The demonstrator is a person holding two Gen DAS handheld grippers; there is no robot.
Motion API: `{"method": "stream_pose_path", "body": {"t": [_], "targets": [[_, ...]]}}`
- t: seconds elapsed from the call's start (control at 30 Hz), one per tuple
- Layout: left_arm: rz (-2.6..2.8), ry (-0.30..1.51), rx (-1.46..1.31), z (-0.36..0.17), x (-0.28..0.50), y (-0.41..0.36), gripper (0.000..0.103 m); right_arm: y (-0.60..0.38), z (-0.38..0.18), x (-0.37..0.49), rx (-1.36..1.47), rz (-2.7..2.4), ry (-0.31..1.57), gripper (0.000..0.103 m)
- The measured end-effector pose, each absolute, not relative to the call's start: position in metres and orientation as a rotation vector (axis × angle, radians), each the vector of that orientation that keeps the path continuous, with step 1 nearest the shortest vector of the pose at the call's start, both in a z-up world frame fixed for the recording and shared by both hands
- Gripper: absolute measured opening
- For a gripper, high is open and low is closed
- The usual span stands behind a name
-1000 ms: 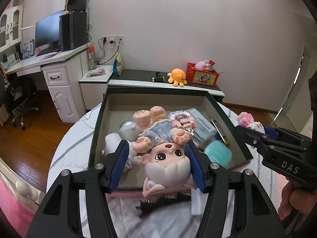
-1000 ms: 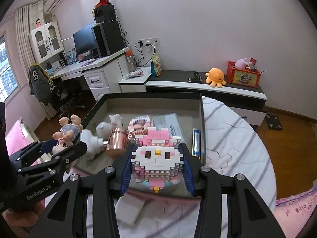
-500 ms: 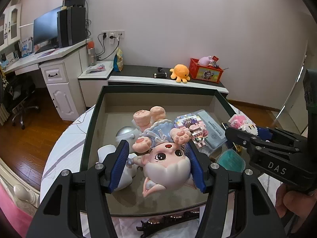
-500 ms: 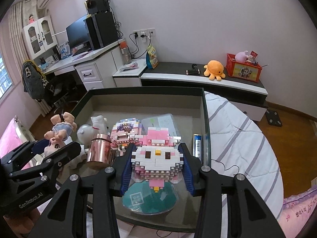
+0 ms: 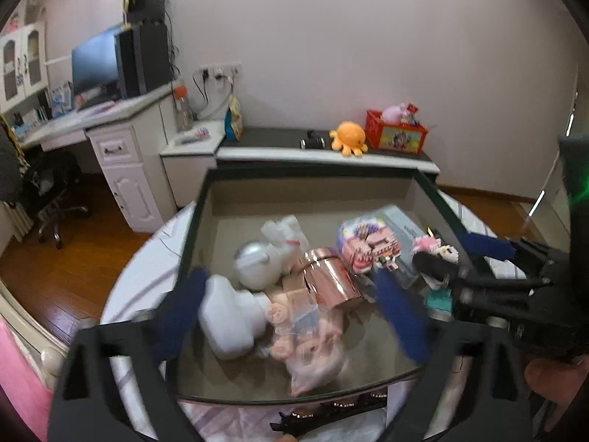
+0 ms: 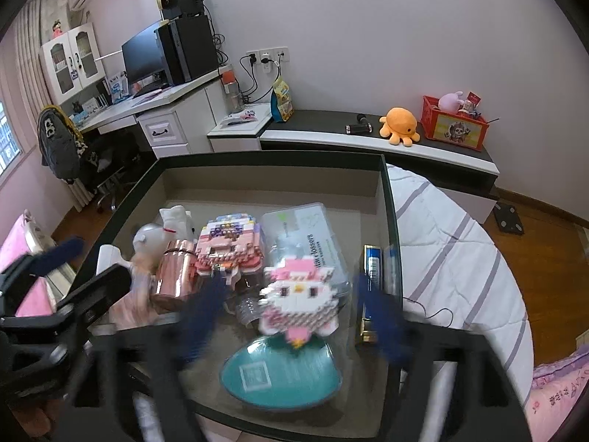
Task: Organize rigid objects
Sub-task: 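Lower the doll and kitty figure into the pink box and open both grippers, then withdraw both tools and move toward the white charger and black hair clip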
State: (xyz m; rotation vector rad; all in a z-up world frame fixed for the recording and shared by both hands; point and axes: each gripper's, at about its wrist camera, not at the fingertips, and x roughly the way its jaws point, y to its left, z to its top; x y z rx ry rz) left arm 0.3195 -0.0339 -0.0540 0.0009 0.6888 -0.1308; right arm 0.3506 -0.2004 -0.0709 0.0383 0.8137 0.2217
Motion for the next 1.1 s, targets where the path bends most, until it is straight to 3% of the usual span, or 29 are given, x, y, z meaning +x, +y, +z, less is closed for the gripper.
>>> {"method": "stream_pose_path", "body": {"t": [0.1, 0.13, 0.8, 1.1], "targets": [[-0.123, 0.654, 0.004, -0.041, 0.311, -0.03, 0.103, -0.206, -0.068, 0.345, 0.076, 0.209, 0.811, 0.091], [-0.12, 0.646, 0.0, -0.037, 0.307, -0.028, 0.103, -0.209, -0.066, 0.343, 0.092, 0.208, 0.803, 0.103], [-0.061, 0.494, -0.054, 0.035, 0.183, 0.0, 0.103, -0.219, 0.031, 0.194, 0.132, 0.097, 0.558, 0.103], [-0.059, 0.458, -0.046, 0.038, 0.115, -0.009, 0.103, -0.211, 0.035, 0.121, 0.098, 0.084, 0.527, 0.103]]}}
